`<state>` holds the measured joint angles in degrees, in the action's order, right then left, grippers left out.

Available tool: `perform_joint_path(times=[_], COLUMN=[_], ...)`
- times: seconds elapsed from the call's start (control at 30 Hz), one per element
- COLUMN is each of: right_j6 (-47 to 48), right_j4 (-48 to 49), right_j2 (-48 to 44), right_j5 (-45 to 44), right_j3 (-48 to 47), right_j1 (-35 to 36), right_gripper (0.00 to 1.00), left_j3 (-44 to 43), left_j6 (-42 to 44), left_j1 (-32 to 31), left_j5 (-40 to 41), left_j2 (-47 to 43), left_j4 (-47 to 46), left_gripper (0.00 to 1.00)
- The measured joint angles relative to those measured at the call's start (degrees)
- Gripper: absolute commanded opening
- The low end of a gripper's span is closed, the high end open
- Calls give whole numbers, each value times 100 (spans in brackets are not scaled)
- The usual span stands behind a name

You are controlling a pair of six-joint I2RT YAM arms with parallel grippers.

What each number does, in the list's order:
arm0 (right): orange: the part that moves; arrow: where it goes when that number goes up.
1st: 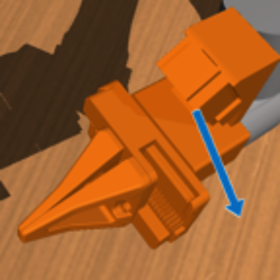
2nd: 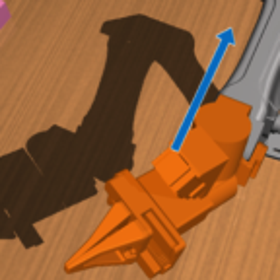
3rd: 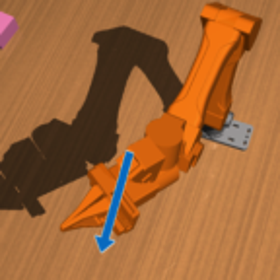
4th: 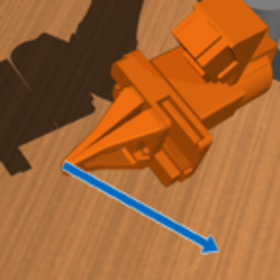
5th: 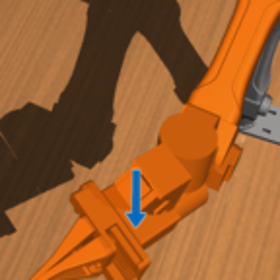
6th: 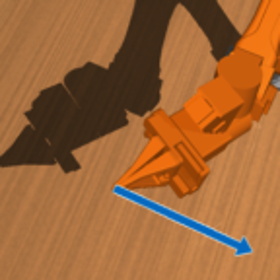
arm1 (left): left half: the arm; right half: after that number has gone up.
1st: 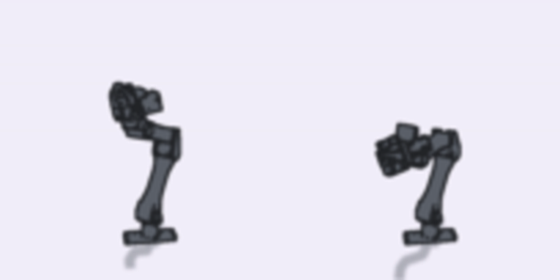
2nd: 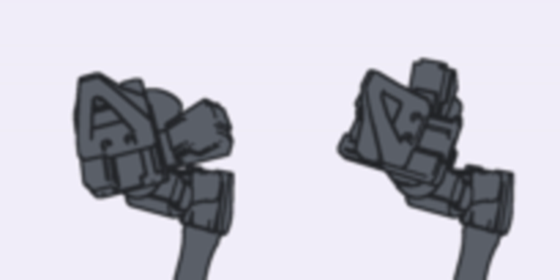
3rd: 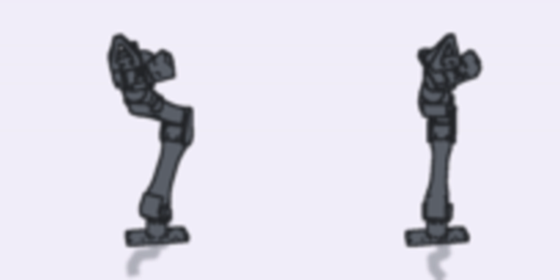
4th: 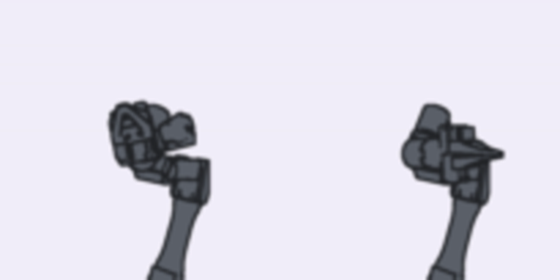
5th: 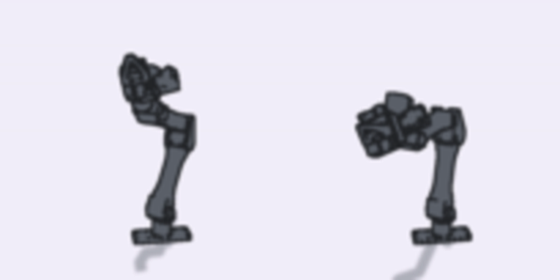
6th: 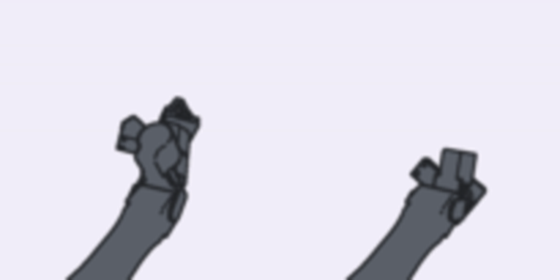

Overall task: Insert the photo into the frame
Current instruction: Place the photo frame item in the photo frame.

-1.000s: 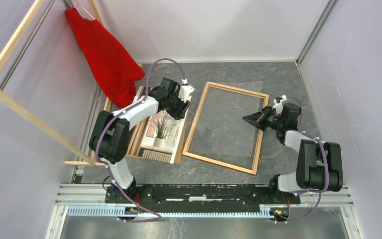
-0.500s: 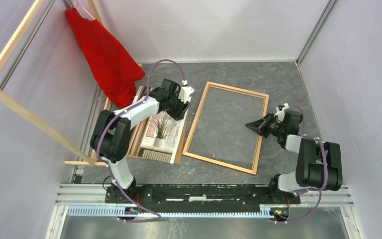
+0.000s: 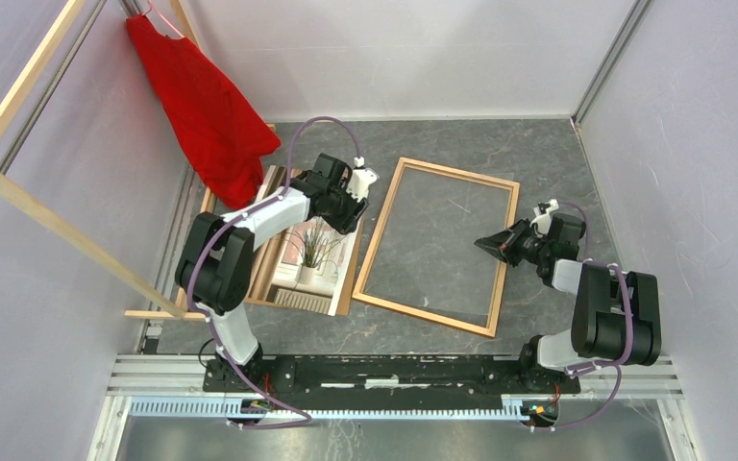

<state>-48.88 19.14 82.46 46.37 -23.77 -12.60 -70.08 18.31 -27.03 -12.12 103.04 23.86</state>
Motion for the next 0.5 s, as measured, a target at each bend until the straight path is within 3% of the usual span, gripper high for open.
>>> perform_joint_path(times=[0.5], right_j6=[-33], right_j4=[92], right_j2=[0], right_j5=[-17], right_j3=[164], right_j1=[-48], right_gripper=[0], left_j3=[0], left_j6=[0], left_j1=[-48], left_j5=[2], left_j2=[35], left_j4=[-2], left_gripper=[52])
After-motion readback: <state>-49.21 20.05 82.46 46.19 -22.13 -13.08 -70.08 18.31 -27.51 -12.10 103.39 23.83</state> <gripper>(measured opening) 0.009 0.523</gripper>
